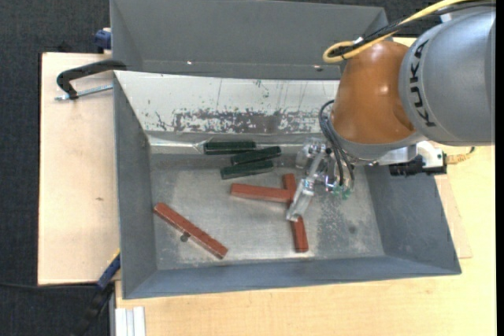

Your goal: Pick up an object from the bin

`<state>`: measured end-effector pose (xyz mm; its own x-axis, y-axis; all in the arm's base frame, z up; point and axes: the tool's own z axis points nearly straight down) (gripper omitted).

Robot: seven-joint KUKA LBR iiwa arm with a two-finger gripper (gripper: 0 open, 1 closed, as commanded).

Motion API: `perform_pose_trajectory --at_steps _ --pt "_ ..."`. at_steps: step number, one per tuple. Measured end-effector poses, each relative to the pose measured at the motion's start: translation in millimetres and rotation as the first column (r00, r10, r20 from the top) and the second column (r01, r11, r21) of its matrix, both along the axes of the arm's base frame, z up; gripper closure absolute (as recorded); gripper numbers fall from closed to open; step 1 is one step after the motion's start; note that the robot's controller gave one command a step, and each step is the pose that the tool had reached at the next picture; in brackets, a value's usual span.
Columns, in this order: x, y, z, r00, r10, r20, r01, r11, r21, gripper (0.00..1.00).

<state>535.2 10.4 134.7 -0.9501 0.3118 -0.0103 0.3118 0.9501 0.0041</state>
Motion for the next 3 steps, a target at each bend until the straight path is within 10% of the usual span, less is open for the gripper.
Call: perform_pose_trajectory --at_steps 1,2,3 --pt "-8.8 6 -40 0.996 0.093 -0.009 -0.093 0.996 0.000 0.00" --pt "8.6 20 -61 0.989 -0.147 0.001 0.147 0.989 0.001 1.00" --pt "8.3 21 -61 0.989 -0.147 0.000 0.147 0.989 0.001 1.00"
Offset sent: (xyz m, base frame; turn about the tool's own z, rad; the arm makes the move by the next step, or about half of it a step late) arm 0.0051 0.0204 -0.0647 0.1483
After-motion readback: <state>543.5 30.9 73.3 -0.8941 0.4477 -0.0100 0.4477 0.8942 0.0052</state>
